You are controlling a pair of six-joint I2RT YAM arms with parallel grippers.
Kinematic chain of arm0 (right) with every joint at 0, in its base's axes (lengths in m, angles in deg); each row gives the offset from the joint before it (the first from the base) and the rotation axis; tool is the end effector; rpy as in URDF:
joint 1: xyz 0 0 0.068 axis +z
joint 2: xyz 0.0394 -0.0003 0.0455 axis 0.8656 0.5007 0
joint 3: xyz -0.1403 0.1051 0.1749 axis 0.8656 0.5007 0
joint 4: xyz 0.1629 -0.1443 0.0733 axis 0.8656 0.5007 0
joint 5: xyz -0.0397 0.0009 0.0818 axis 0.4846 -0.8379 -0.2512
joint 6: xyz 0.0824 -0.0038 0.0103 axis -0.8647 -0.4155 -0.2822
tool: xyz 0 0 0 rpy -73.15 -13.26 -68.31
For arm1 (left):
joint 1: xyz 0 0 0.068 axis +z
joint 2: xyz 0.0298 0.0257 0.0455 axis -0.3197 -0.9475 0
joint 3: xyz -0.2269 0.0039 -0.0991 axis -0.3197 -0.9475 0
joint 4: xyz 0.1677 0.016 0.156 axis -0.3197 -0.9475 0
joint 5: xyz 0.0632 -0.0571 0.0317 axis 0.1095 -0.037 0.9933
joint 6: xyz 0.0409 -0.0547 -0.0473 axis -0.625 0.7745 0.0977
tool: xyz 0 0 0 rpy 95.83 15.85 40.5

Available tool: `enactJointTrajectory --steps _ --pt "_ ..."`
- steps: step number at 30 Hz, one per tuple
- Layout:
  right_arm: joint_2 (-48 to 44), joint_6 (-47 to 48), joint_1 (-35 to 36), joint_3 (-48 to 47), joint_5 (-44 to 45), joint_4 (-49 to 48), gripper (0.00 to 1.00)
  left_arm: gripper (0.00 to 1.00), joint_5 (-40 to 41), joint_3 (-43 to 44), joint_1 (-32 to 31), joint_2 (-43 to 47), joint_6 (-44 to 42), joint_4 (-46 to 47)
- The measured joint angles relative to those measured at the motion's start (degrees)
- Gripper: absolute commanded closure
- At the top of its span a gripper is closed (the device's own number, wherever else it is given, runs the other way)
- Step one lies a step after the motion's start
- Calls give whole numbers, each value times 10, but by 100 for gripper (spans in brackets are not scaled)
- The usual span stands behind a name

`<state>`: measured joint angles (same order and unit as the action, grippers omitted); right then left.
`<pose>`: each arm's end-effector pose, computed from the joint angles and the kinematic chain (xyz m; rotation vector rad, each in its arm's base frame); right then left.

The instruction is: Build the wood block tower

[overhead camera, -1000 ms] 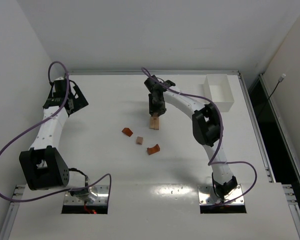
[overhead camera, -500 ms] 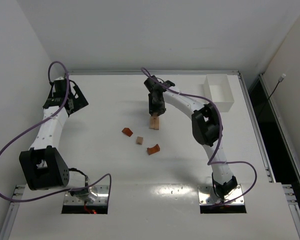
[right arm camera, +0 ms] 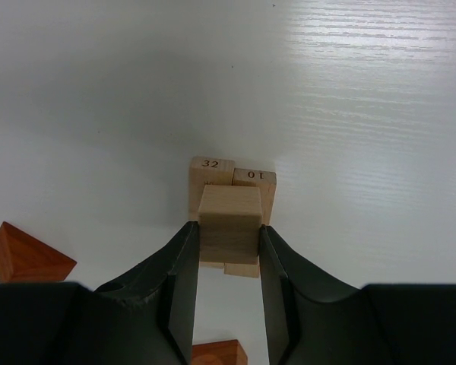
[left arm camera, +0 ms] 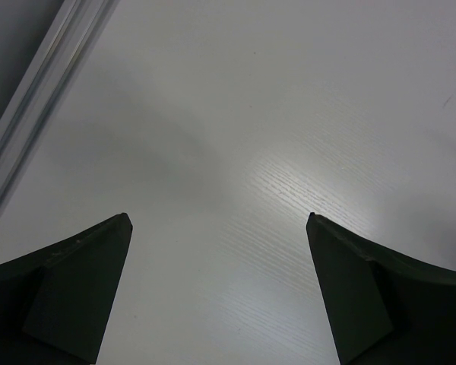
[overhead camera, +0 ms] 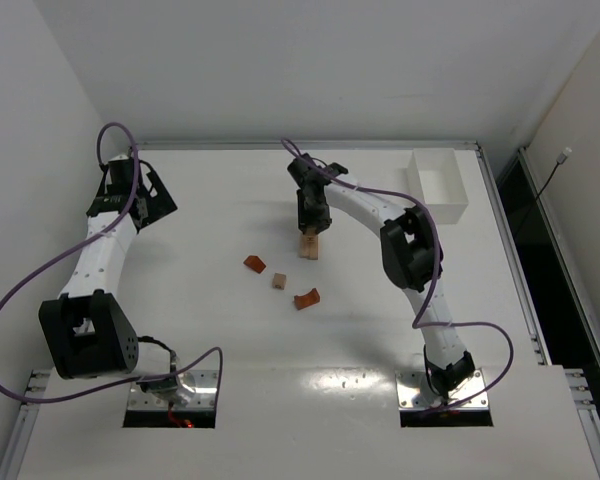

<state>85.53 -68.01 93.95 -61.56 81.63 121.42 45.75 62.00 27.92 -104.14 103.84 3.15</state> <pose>0.3794 0.2428 0.1341 0.1574 2.7653 0.1244 0.2899 0.0644 0.2566 -0.8206 2.1948 0.1328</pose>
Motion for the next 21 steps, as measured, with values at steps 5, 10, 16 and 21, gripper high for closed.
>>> enactJointTrajectory --steps 5,10,16,21 --pt "0 0 0 0 0 -1 78 0 0 0 0 -3 0 1" --pt "1 0 0 0 0 -1 68 0 0 0 0 -4 0 1" --pt "1 4 0 0 1 -1 61 0 -2 0 0 -4 0 1" --pt "1 5 0 0 2 -1 54 0 -2 0 0 -4 0 1"
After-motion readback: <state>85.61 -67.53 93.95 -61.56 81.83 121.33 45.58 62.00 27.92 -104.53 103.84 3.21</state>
